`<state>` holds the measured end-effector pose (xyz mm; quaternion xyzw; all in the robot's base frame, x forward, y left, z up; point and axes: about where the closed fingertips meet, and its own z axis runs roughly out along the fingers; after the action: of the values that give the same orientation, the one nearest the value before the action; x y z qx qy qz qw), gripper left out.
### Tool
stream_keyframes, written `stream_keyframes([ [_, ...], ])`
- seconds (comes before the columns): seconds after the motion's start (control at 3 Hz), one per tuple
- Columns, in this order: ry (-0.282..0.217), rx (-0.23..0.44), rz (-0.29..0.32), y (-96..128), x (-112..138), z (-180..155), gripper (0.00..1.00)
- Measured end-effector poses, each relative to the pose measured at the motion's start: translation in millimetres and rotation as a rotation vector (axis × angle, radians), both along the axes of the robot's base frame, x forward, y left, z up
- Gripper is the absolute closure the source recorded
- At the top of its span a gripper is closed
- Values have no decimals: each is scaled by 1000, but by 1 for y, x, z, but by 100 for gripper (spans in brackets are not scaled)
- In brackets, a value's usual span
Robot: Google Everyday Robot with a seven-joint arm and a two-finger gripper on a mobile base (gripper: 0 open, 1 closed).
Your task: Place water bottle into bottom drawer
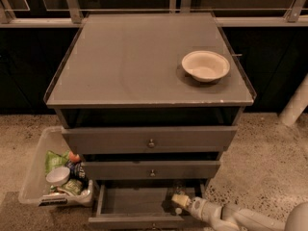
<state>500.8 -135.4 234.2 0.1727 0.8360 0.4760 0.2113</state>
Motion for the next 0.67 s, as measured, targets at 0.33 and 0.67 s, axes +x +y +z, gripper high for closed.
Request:
stream_keyframes([
  [0.33,0,0,0,0,0,0,59],
  [0.67,0,0,0,0,0,0,36],
])
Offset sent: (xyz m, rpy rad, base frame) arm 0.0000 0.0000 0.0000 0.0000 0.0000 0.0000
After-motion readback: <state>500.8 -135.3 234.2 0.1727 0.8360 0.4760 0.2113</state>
